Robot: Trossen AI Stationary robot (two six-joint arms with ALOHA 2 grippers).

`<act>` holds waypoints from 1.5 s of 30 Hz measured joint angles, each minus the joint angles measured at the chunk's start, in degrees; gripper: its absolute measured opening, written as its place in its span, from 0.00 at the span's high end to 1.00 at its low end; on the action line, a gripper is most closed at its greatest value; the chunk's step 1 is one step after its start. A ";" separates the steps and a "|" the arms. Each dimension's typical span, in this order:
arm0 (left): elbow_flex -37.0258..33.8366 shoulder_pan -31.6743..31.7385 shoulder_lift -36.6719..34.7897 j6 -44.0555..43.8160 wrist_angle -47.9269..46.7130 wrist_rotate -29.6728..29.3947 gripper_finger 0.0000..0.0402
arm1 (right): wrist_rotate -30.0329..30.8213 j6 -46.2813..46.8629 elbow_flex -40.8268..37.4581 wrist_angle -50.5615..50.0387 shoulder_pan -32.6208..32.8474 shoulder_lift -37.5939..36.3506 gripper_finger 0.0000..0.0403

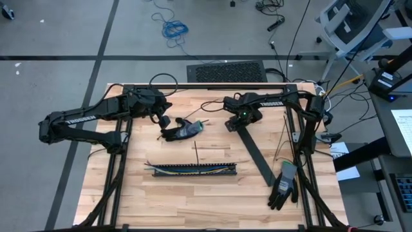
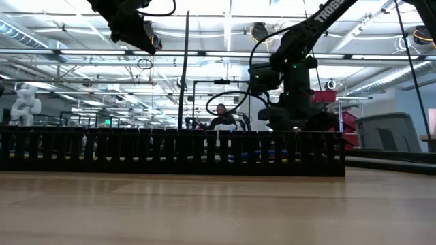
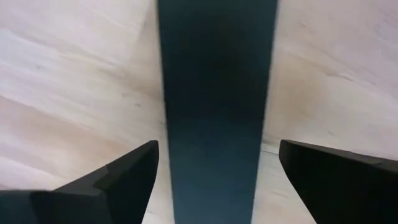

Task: Ziptie cables
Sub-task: Close the black cable duct lid

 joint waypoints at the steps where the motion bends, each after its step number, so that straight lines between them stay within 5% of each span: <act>1: 0.00 -0.02 -0.01 -0.02 0.02 0.00 1.00 | 0.17 0.62 -0.13 0.00 -0.02 0.07 0.20; 13: 0.00 -0.02 0.00 0.02 0.24 -0.07 1.00 | -1.68 -0.01 -4.25 2.56 1.14 -0.13 0.22; 24: 0.00 -0.02 -0.01 -0.02 0.24 -0.11 1.00 | -1.82 0.44 -4.35 1.86 1.19 -0.04 0.54; 45: 0.00 0.00 0.01 0.02 0.23 -0.11 1.00 | -2.89 -1.43 1.66 -2.90 1.39 0.57 0.53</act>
